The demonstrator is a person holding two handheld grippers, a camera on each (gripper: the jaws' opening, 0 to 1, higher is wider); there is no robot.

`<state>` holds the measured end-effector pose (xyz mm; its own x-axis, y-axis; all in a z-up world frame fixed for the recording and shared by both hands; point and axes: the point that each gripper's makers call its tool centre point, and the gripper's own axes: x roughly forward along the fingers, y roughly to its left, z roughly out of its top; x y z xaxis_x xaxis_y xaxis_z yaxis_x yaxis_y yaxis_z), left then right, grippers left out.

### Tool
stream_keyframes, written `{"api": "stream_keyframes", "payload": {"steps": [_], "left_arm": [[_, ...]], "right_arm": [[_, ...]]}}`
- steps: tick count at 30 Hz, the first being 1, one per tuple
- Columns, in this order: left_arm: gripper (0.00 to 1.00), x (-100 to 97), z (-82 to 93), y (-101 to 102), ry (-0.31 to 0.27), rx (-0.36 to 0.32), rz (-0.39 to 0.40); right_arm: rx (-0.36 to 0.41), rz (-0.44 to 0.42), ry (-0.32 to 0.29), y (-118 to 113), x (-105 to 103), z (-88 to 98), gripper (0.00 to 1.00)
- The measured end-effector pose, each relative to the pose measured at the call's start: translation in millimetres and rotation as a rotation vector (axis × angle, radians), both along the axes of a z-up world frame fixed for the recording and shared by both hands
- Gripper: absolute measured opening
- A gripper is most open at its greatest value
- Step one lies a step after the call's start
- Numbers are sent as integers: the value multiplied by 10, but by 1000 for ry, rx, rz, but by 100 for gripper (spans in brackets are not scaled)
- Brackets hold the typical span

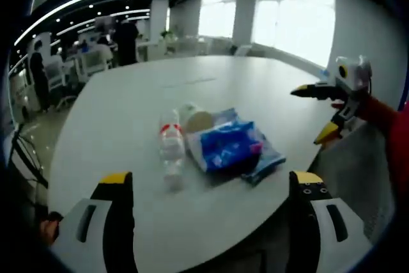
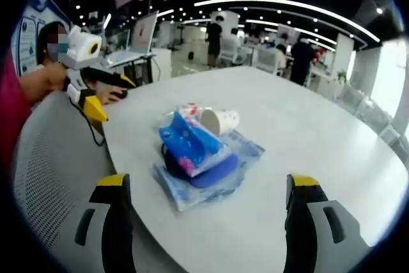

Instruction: Arrange the tabletop items into an orderly group along one side of the table until the central work area is clear of visible clutter.

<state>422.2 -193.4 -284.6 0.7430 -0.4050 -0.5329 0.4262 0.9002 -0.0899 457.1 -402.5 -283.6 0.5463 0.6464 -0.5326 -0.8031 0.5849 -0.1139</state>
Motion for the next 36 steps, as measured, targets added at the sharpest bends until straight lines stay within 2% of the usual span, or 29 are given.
{"api": "stream_keyframes", "payload": {"steps": [36], "left_arm": [[97, -12, -40, 6, 12, 20, -6]], "right_arm": [[-3, 4, -4, 4, -6, -6, 99]]}}
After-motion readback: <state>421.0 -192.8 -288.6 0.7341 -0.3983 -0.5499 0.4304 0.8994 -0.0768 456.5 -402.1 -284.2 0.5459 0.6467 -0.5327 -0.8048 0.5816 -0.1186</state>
